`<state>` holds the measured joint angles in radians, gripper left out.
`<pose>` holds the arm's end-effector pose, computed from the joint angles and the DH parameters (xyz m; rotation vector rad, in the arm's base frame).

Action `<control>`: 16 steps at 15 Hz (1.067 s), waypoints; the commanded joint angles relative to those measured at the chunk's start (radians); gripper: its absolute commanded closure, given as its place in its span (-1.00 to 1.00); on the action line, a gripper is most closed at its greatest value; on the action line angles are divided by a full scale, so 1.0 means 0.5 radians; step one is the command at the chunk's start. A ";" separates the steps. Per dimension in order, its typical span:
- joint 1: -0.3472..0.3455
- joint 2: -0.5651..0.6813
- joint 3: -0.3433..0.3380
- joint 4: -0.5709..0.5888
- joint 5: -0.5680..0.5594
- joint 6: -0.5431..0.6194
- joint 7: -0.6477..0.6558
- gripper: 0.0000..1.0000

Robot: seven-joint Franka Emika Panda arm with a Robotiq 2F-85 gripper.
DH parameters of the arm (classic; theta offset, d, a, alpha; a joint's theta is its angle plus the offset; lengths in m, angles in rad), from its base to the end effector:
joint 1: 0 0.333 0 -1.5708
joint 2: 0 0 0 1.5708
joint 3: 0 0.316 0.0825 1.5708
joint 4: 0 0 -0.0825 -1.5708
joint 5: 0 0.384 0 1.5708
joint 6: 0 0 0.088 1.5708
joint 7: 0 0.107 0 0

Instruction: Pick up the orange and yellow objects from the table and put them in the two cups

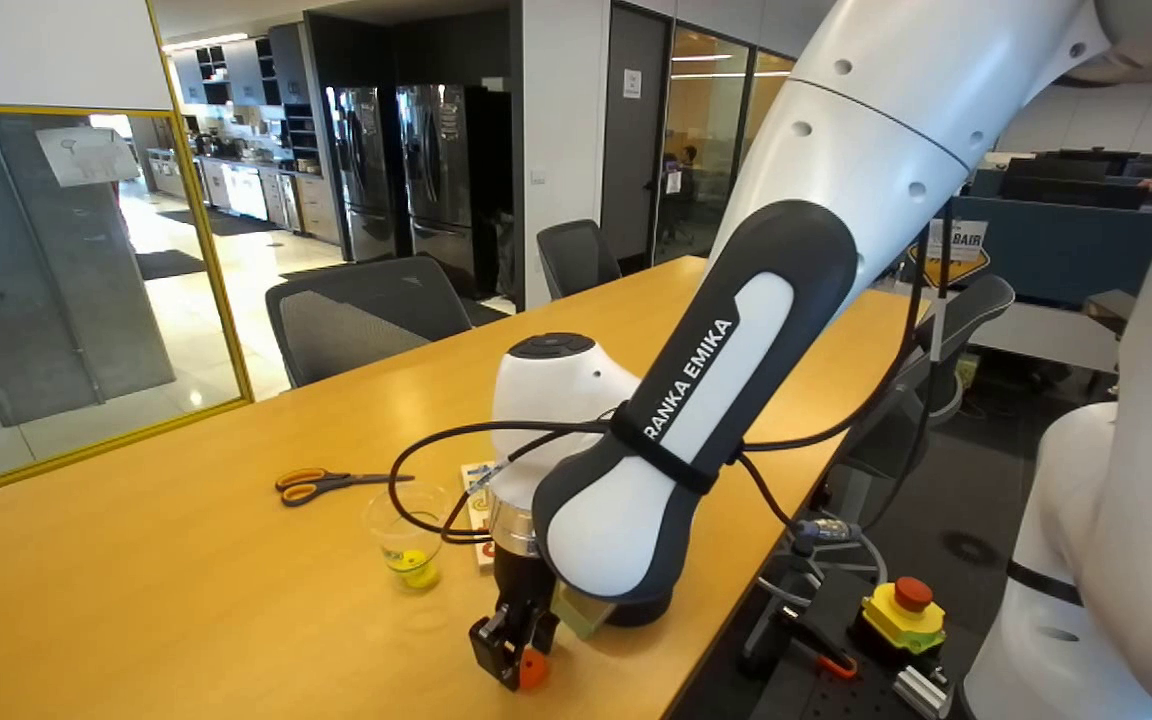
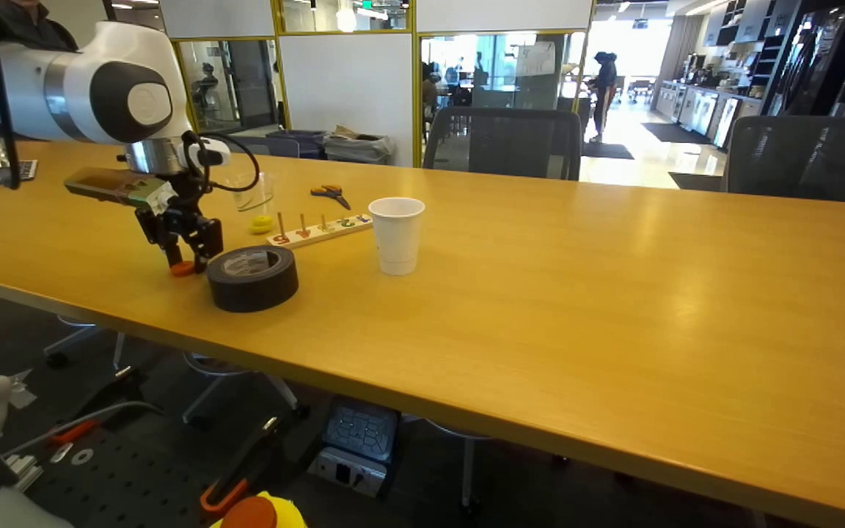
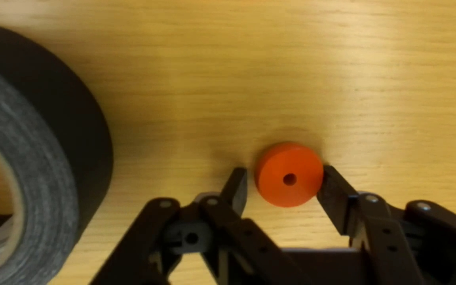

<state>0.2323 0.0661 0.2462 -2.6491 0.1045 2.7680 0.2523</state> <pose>0.3836 0.1957 0.2259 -3.0625 -0.1978 -0.0462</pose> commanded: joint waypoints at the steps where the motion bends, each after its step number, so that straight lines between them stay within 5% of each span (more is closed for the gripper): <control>1: 0.022 -0.011 -0.023 0.053 -0.108 -0.115 0.062 0.58; 7: -0.019 -0.039 -0.159 0.350 -0.757 -0.670 0.451 0.54; 16: -0.236 -0.004 -0.369 0.890 -0.825 -0.906 0.326 0.56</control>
<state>0.1537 0.0580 0.0953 -2.2786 -0.2785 2.3483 0.4340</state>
